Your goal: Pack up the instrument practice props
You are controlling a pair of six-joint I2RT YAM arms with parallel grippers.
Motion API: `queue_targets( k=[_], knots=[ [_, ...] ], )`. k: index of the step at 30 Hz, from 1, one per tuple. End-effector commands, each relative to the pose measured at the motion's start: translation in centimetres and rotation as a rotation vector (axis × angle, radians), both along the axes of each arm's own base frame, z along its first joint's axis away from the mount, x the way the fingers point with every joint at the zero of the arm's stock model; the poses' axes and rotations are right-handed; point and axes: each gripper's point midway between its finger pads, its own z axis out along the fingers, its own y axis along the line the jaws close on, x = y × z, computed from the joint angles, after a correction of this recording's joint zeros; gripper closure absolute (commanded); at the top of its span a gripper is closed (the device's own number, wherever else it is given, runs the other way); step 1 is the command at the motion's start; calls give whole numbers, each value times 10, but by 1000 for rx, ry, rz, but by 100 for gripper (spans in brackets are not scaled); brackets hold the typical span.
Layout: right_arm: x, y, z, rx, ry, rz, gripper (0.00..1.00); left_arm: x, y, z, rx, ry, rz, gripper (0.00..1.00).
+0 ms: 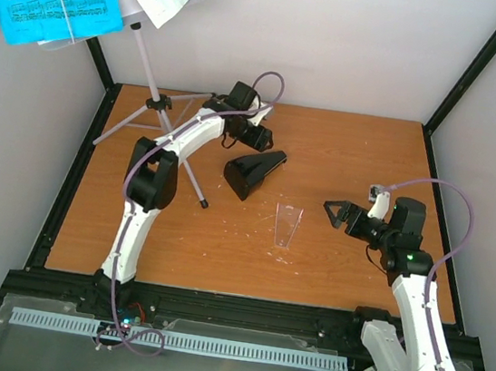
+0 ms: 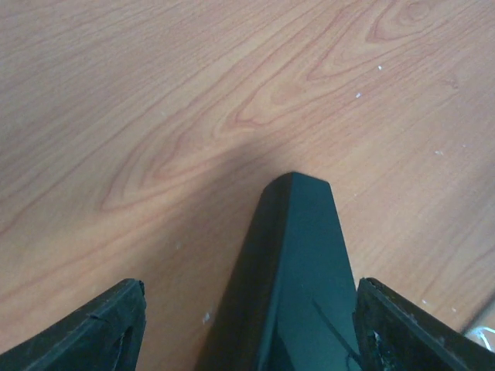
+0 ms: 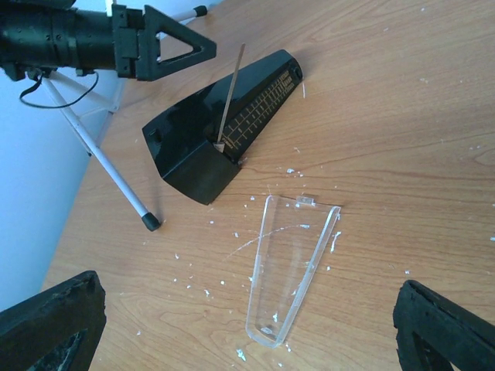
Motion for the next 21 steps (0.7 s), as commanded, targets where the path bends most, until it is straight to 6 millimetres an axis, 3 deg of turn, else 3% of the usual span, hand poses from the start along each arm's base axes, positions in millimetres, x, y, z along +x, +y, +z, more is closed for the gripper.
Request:
queue_targets(
  k=[1, 8, 21],
  knots=[
    [1, 1, -4, 7, -3, 5, 0, 7, -17, -9, 34, -15, -88, 25],
    [5, 0, -10, 3, 19, -1, 0, 10, -36, -35, 81, -28, -140, 20],
    [-1, 0, -15, 10, 36, -8, 0, -5, -60, -44, 152, -88, -243, 9]
  ],
)
